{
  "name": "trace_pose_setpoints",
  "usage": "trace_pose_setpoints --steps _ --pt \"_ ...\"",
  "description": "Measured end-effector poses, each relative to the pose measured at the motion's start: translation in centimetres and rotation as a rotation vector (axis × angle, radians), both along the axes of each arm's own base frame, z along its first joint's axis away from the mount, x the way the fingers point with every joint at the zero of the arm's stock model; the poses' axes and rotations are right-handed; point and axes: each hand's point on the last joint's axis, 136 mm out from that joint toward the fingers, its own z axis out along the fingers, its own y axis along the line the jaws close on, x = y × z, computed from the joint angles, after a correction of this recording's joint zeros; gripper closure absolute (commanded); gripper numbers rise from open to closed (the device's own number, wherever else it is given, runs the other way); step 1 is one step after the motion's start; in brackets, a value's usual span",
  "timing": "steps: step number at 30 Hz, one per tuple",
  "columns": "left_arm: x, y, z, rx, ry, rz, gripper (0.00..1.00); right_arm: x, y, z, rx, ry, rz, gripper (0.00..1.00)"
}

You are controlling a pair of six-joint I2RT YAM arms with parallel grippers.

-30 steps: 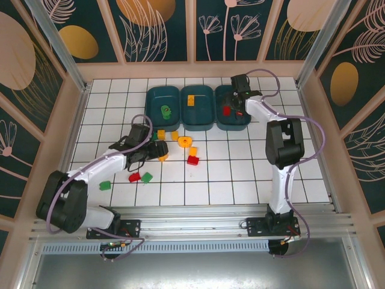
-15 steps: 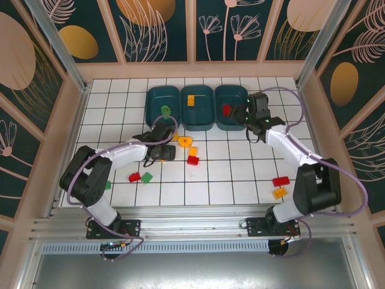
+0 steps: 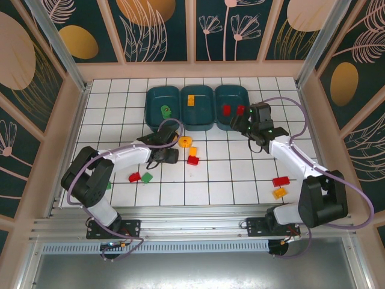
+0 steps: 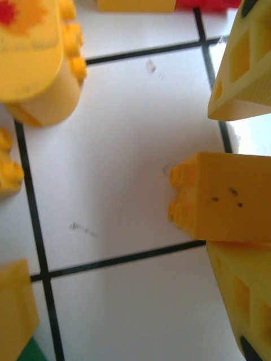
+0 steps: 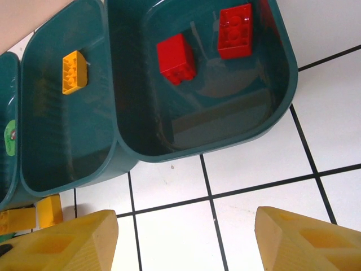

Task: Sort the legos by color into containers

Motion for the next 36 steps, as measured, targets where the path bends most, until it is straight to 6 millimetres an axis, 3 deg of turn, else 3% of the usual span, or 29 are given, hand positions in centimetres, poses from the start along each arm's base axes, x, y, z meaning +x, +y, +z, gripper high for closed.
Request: trace_pose_setpoints --steps 7,14,17,21,24,28,30,33,36 --pt "0.0 0.2 0.0 0.032 -0.016 0.012 0.45 0.0 0.1 0.1 0.016 0.000 -0.005 0.34" --pt "0.4 1.0 -1.8 0.090 -0.004 0.049 0.65 -0.4 0.0 0.5 0.022 -0.012 -0.007 0.35" --pt "0.7 0.5 -1.5 0.075 -0.014 0.047 0.77 -0.4 0.0 0.7 0.023 -0.018 -0.007 0.35" --pt "1.4 -0.1 -0.3 0.059 -0.026 0.047 0.81 -0.4 0.0 0.6 0.023 -0.017 -0.007 0.35" --pt "4.2 -2.2 3.5 0.002 -0.103 0.046 0.84 -0.5 0.0 0.4 0.022 -0.011 -0.006 0.36" --pt "10.6 -6.9 11.2 -0.123 -0.266 0.041 0.88 -1.0 -0.2 -0.7 0.018 0.009 -0.008 0.36" --pt "13.9 -9.4 13.6 -0.179 -0.322 0.038 0.88 -1.6 -0.3 -1.3 0.017 0.022 -0.010 0.36" --pt "18.2 -12.2 14.1 -0.234 -0.347 0.032 0.84 -2.2 -0.5 -1.4 0.023 0.022 -0.015 0.36" --pt "21.6 -13.6 11.5 -0.236 -0.316 0.036 0.79 -2.4 -0.5 -0.7 0.034 0.004 -0.016 0.35"
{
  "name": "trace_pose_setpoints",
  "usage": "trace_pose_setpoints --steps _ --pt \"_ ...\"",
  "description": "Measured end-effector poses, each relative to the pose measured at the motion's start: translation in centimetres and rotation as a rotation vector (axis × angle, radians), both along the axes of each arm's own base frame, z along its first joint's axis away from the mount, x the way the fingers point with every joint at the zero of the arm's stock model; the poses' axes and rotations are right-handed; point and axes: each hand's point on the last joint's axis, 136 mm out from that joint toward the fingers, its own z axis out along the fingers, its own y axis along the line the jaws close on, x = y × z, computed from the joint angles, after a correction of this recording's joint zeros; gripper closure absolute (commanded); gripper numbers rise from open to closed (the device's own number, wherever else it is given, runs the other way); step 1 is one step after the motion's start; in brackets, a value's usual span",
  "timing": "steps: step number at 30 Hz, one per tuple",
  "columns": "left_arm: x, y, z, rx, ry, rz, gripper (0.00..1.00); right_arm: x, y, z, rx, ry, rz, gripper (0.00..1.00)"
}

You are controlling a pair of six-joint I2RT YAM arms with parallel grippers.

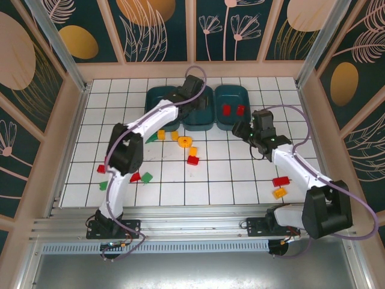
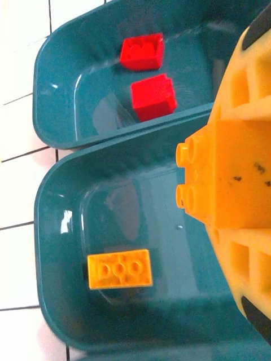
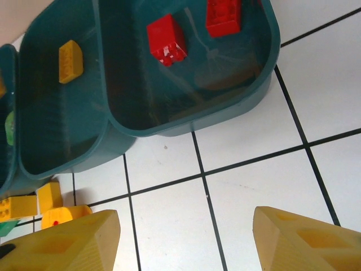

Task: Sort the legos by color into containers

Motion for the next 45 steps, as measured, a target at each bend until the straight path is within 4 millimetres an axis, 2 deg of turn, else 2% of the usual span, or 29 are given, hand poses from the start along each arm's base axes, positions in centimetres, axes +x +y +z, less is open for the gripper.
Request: trace_pose_setpoints --steps 2,3,5,7,8,10,13,15,17,19,21,22,24,26,29,31,36,40,45 --pt "1.4 -0.2 -2.3 0.013 0.039 0.002 0.74 -0.1 0.1 0.3 0.008 -0.006 0.007 0.35" --pt "1.6 -0.1 -3.2 0.018 0.062 0.001 0.67 -0.1 0.2 0.3 0.008 -0.006 0.008 0.35" --pt "1.9 0.2 -4.7 0.035 0.103 -0.008 0.46 0.0 0.2 0.5 0.010 -0.009 0.011 0.35" --pt "1.8 0.7 -5.1 0.048 0.129 -0.010 0.28 0.1 0.3 0.8 0.011 -0.017 0.014 0.35" --pt "1.8 1.0 -4.8 0.055 0.131 -0.013 0.20 0.2 0.3 1.0 0.012 -0.021 0.014 0.35" --pt "1.9 1.3 -3.9 0.049 0.123 -0.008 0.18 0.2 0.4 1.2 0.014 -0.027 0.015 0.35" --pt "1.3 2.2 -1.3 0.044 0.100 -0.002 0.16 0.0 0.8 1.6 0.015 -0.035 0.028 0.35" --pt "-0.3 3.6 1.3 0.043 0.075 0.010 0.17 -0.4 1.5 2.0 0.016 -0.047 0.045 0.35" --pt "-2.9 5.8 3.7 0.043 0.055 0.025 0.17 -0.8 2.3 2.3 0.016 -0.056 0.068 0.35" --pt "-6.6 8.4 5.8 0.033 0.028 0.048 0.17 -1.1 3.1 2.6 0.017 -0.064 0.091 0.35" --pt "-10.9 11.5 6.6 0.011 0.009 0.082 0.15 -1.5 3.7 2.8 0.018 -0.071 0.107 0.35" --pt "-13.0 13.0 6.1 0.001 0.011 0.104 0.15 -1.5 3.8 2.9 0.018 -0.075 0.111 0.34" --pt "-16.8 15.9 3.6 -0.008 0.050 0.157 0.11 -1.6 3.9 3.0 0.019 -0.079 0.114 0.34" --pt "-20.1 19.1 -0.9 0.007 0.127 0.237 0.10 -1.7 4.0 3.0 0.019 -0.079 0.119 0.34" --pt "-23.4 23.5 -6.2 0.050 0.240 0.367 0.06 -1.7 4.3 2.9 0.020 -0.077 0.127 0.34" --pt "-23.9 25.8 -7.3 0.036 0.270 0.461 0.09 -1.7 4.6 2.6 0.020 -0.069 0.137 0.34" --pt "-22.4 30.0 -7.2 -0.078 0.274 0.704 0.12 -1.7 5.6 1.8 0.018 -0.054 0.170 0.34" --pt "-21.9 31.2 -8.3 -0.160 0.329 0.829 0.13 -1.6 5.8 2.0 0.022 -0.065 0.176 0.34" --pt "-21.5 31.6 -9.3 -0.209 0.382 0.907 0.15 -2.0 5.6 1.5 0.016 -0.062 0.176 0.34"
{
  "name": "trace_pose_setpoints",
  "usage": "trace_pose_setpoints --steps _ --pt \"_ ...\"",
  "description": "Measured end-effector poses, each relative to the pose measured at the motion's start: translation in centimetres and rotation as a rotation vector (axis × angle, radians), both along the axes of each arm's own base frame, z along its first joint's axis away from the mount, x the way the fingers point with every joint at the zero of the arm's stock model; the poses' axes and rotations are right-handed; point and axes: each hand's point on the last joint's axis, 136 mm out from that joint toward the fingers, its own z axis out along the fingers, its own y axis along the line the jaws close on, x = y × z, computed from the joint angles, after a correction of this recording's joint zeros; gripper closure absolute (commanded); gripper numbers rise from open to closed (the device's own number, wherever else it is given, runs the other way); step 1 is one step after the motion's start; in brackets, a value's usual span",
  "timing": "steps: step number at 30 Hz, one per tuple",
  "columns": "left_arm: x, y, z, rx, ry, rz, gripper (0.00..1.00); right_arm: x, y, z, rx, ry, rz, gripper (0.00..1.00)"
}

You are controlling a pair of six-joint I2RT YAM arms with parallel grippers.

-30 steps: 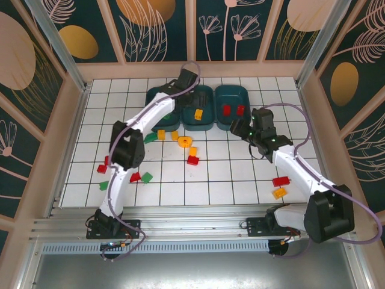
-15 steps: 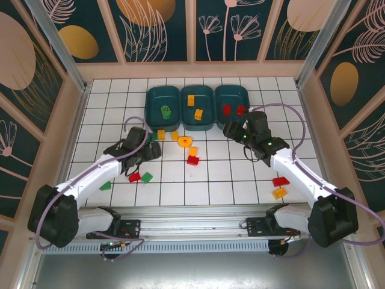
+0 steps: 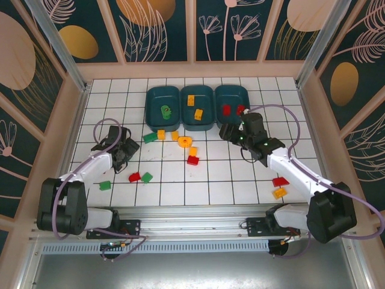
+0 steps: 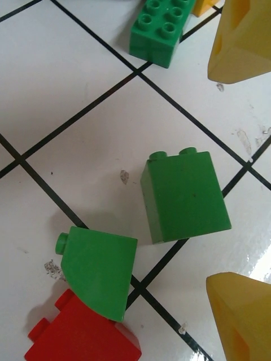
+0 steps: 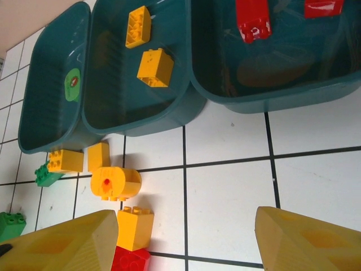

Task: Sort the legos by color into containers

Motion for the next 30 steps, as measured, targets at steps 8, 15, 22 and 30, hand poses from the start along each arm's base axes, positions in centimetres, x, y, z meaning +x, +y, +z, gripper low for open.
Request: trace_pose_setpoints --steps 8,15,22,30 --pt "2.1 0.6 -1.7 -0.007 0.039 0.044 0.27 -0.6 -0.3 -0.1 0.001 -0.003 0.000 0.34" --pt "2.5 1.0 -3.2 0.010 0.066 0.042 0.40 -0.6 -0.3 0.1 0.003 -0.006 -0.001 0.34" --pt "3.9 0.7 -3.1 0.030 0.020 -0.023 0.62 -0.6 -0.3 0.1 0.003 -0.006 -0.001 0.35" --pt "4.1 -0.1 -2.7 0.032 0.009 -0.126 0.69 -0.6 -0.3 0.1 0.003 -0.006 -0.001 0.35"
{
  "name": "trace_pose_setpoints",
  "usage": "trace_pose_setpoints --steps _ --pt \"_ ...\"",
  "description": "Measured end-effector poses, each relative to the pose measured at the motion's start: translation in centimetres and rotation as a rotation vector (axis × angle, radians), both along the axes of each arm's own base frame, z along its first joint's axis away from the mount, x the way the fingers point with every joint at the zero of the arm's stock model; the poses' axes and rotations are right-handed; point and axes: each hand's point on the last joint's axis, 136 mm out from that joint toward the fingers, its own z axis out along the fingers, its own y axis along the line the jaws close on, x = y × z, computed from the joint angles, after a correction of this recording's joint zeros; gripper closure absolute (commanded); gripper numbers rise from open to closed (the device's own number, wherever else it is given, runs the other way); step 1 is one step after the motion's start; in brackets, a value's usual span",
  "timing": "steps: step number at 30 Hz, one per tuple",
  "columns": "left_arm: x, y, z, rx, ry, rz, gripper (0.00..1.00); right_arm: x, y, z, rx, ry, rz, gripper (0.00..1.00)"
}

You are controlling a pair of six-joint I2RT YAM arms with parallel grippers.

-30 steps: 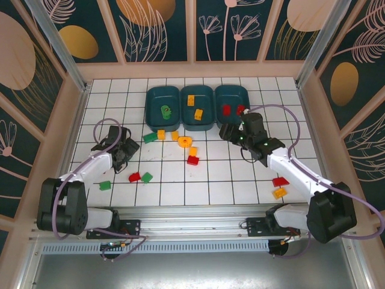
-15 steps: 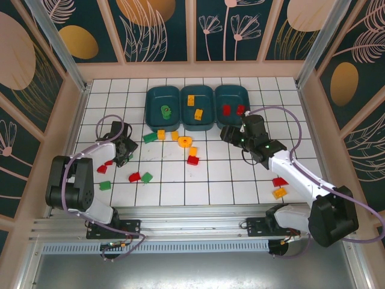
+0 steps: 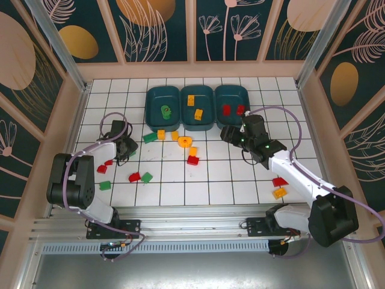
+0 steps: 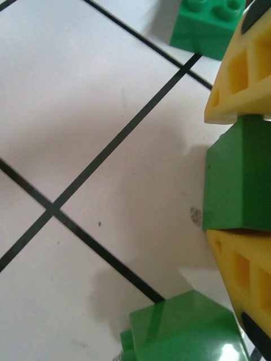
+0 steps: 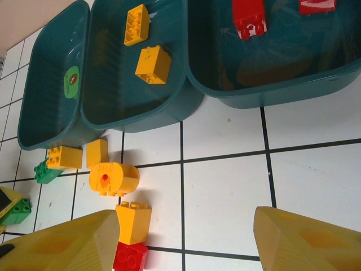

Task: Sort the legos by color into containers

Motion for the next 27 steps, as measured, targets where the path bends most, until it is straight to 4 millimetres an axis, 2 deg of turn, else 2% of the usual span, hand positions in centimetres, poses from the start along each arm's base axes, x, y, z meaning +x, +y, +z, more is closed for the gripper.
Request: trace_pose_setpoints --steps 2,5,8,10,13,16,19,21,24,27 --pt "0.3 -0.5 1.0 -0.022 -0.028 -0.019 0.68 0.0 0.0 0.0 0.000 0.000 0.000 0.35" --pt "1.9 -1.6 4.2 -0.060 -0.114 -0.056 0.68 0.0 0.0 0.0 0.000 0.000 0.000 0.35" --pt "5.2 -3.3 8.7 -0.067 -0.228 -0.111 0.68 0.1 0.1 -0.2 -0.001 0.004 0.000 0.35" --pt "8.0 -5.4 12.1 -0.074 -0.312 -0.165 0.68 0.2 0.1 -0.7 -0.004 0.016 -0.001 0.36" --pt "11.6 -8.2 14.6 -0.093 -0.382 -0.232 0.68 0.2 0.2 -1.1 -0.004 0.031 -0.002 0.36" --pt "14.6 -10.0 13.7 -0.098 -0.377 -0.278 0.62 0.1 0.4 -1.1 0.007 0.035 -0.004 0.35" --pt "17.0 -11.1 10.6 -0.076 -0.314 -0.325 0.61 -0.3 1.5 -1.3 0.009 0.041 0.023 0.34" --pt "17.8 -11.5 8.6 -0.060 -0.272 -0.350 0.57 -0.9 2.5 -1.6 0.005 0.049 0.051 0.33" --pt "18.1 -11.8 6.7 -0.042 -0.221 -0.388 0.41 -1.6 3.6 -1.9 0.003 0.060 0.079 0.29" --pt "18.0 -12.2 6.9 -0.037 -0.212 -0.422 0.29 -1.7 3.1 -2.2 -0.018 0.070 0.057 0.24"
